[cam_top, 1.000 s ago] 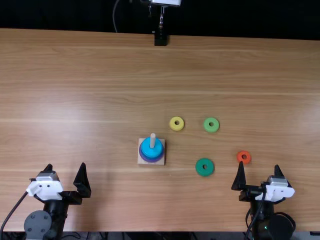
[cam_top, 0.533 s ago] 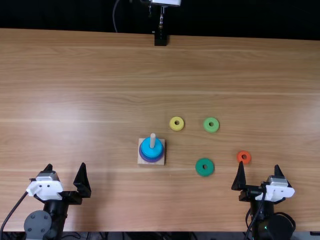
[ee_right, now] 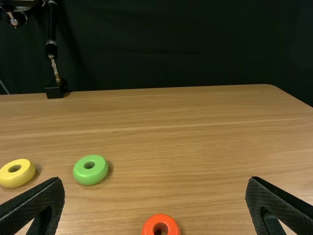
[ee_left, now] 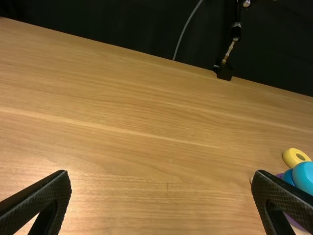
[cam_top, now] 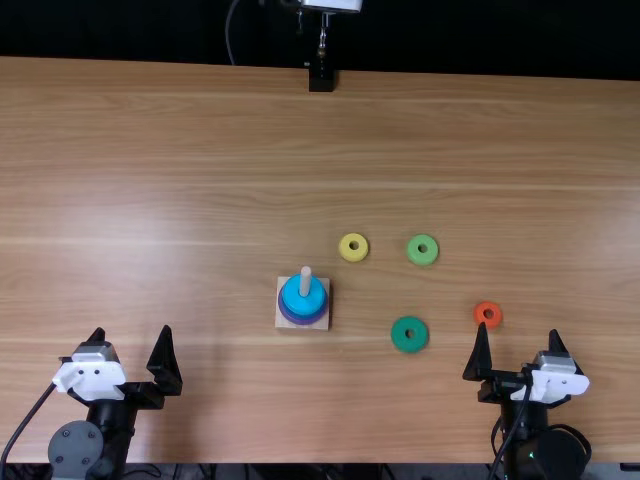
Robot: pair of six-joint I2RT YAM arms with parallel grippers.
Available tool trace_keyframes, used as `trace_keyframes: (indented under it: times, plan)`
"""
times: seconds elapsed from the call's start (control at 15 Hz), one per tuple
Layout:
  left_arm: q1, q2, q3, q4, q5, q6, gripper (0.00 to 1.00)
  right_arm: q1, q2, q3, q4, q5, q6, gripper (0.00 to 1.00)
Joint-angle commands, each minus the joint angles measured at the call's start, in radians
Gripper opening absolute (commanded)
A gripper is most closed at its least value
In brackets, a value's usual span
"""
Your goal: Build the Hanoi tower: stack the rings onto the peg from bottom to top in this color order: purple, dark blue, light blue, dark green, light green, yellow, orange.
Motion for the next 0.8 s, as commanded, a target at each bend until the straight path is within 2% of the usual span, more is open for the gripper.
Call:
trace_keyframes:
  times: [0.0, 0.33, 0.73]
  plan:
    - [0.002, -0.012, -0.057, -0.015, 0.014, 0.004, 1.00, 0.006, -0.013, -0.003, 0.011, 0.007, -0.002, 1.00]
    - [0.002, -0.012, -0.057, -0.015, 0.014, 0.004, 1.00, -0.001, -0.011, 0.130, 0.073, 0.005, 0.009, 1.00]
    - [0.002, -0.012, -0.057, -0.015, 0.014, 0.004, 1.00, 0.011, 0.277, 0.440, 0.116, 0.005, 0.009, 1.00]
